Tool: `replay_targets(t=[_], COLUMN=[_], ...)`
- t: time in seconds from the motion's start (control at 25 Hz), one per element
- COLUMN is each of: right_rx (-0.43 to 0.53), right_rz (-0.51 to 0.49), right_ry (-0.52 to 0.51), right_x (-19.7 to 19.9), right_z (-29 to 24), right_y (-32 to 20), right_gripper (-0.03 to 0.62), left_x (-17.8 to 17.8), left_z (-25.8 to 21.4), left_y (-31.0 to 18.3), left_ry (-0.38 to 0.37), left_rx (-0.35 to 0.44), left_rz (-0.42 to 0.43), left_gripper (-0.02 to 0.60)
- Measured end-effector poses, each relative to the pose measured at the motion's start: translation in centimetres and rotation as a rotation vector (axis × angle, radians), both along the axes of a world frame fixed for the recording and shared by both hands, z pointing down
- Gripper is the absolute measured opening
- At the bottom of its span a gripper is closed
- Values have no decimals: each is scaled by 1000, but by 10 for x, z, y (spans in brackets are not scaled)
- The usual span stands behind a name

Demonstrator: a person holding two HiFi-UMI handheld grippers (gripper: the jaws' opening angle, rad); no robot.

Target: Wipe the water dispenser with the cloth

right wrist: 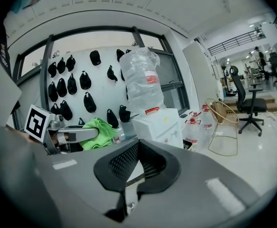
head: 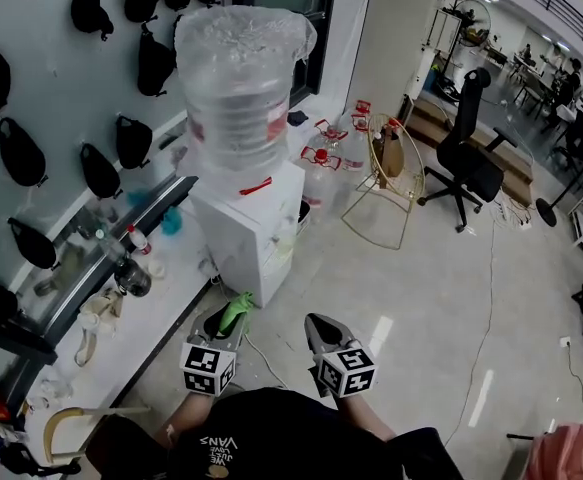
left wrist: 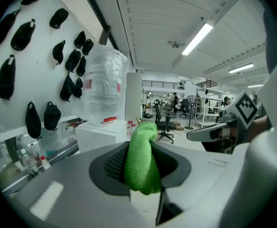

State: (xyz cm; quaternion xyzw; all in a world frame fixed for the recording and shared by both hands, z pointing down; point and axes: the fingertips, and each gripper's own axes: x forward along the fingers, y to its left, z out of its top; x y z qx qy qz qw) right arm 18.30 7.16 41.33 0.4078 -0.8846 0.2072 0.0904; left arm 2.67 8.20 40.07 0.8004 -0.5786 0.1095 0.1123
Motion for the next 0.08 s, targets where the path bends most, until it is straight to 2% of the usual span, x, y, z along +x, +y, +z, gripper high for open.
replay_targets(t=[0.08], right_rx=[-5], right_rz=[-7], right_ry=[0], right_x=[-2], right_z=[-3], right_y=[2], right_gripper=[3], left_x=[0], left_z=[-1], left_y=[1], left_ry=[0], left_rx=[4], left_rz=[0], left_gripper=[112])
